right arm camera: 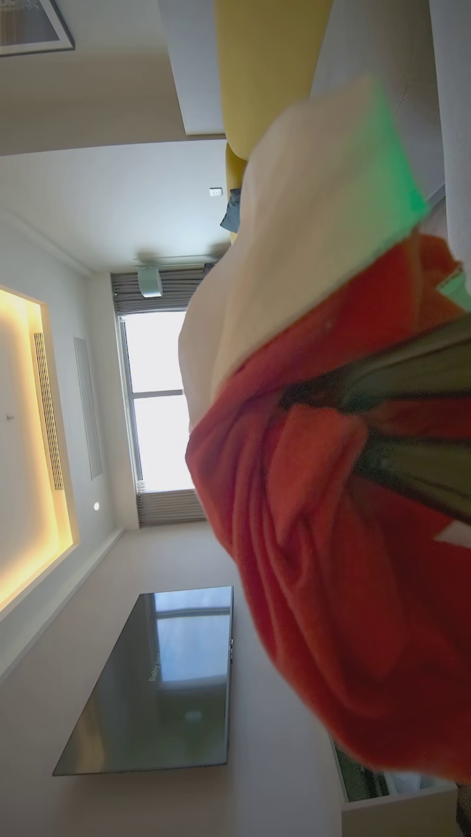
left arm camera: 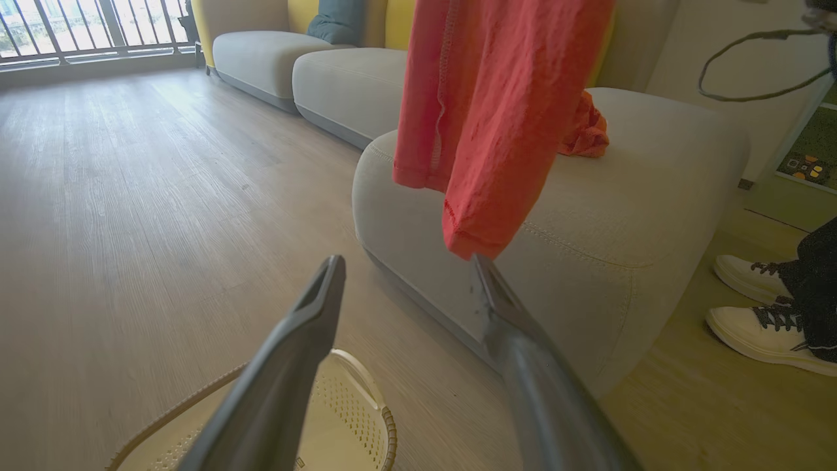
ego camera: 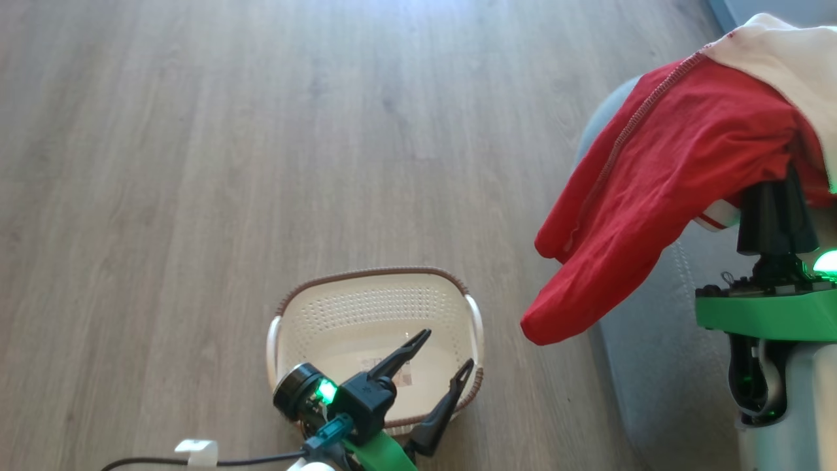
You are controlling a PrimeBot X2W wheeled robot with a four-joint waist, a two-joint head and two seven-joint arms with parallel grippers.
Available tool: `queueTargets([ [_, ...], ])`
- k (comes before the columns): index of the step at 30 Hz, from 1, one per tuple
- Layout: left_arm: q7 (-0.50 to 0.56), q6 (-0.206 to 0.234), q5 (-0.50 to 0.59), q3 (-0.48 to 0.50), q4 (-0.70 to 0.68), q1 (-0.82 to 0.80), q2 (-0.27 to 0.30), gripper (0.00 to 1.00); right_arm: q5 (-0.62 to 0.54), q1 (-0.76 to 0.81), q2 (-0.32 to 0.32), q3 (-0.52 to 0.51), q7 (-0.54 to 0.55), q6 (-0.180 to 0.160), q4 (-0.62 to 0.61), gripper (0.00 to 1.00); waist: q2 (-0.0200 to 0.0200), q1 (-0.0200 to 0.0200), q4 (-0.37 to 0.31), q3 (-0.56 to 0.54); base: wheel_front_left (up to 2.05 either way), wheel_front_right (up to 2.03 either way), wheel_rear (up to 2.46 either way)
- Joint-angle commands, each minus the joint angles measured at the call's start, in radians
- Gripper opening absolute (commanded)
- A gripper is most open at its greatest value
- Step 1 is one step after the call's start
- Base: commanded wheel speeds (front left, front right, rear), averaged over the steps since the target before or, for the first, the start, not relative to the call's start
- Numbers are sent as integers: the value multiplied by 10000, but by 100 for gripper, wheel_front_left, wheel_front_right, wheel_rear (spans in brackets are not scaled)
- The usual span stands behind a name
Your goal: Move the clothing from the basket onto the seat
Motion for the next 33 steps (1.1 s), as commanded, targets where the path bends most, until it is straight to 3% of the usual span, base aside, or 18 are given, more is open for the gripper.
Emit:
queueTargets([
  [1,-97,-9,26,279,-381,-381,-107,100,-17,-445,39,188,-67,-4,-406,0,-1,0,-238,142,0,0,0],
  [13,-97,-9,111,243,-692,-852,137,100,104,-678,39,-21,-67,-4,-686,0,-1,0,-2036,1056,0,0,0],
  [26,-97,-9,208,303,-940,-846,237,100,303,-611,39,-285,-67,-4,-809,0,-1,0,-4147,1104,0,0,0],
  [33,-97,-9,240,262,-984,-761,228,100,298,-408,39,-411,-67,-4,-872,0,-1,0,-4909,980,0,0,0],
])
